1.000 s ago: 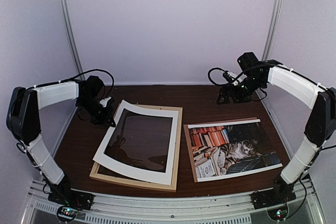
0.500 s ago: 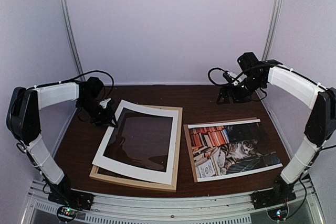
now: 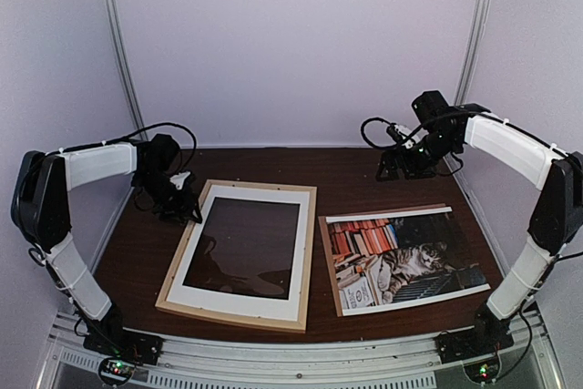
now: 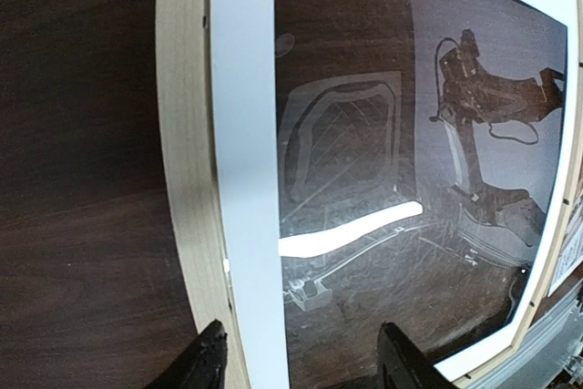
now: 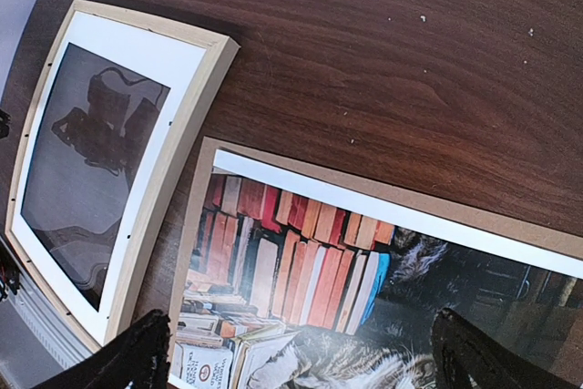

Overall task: Put the photo into the frame
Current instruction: Place the glass panel in the frame body, then rotate the photo at the center of the board.

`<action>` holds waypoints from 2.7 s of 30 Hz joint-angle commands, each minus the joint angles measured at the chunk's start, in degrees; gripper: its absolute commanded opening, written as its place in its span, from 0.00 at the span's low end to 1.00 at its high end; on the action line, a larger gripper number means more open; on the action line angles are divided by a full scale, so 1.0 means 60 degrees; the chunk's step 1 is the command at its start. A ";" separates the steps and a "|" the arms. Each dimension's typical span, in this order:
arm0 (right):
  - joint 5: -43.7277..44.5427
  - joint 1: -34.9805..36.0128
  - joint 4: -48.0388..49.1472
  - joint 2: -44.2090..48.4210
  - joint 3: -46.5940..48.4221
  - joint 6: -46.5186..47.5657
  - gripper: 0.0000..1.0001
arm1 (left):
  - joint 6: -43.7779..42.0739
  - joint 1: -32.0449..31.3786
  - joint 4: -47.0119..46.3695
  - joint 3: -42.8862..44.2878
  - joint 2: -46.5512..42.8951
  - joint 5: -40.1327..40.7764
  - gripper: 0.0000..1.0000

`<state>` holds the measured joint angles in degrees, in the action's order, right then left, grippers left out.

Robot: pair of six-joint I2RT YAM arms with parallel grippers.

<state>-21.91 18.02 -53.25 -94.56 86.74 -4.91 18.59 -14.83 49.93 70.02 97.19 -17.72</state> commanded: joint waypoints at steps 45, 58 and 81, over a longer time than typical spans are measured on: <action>0.2914 -0.3979 0.2464 0.2387 -0.5365 -0.2539 1.00 | -0.0355 -0.4088 -0.4567 0.0823 -0.1166 0.1010 0.97; 0.2159 -0.5896 0.2702 0.2502 -0.7007 -0.3084 1.00 | -0.0620 -0.6146 -0.4644 0.2839 0.2087 0.0415 0.88; 0.1395 -0.6152 0.3119 0.3388 -0.8940 -0.4000 0.95 | -0.0719 -0.7137 -0.4549 0.5041 0.5205 -0.0446 0.80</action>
<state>-10.59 -18.52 -37.58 -73.06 34.30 -27.57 15.27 -56.64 24.05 97.56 126.45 -19.16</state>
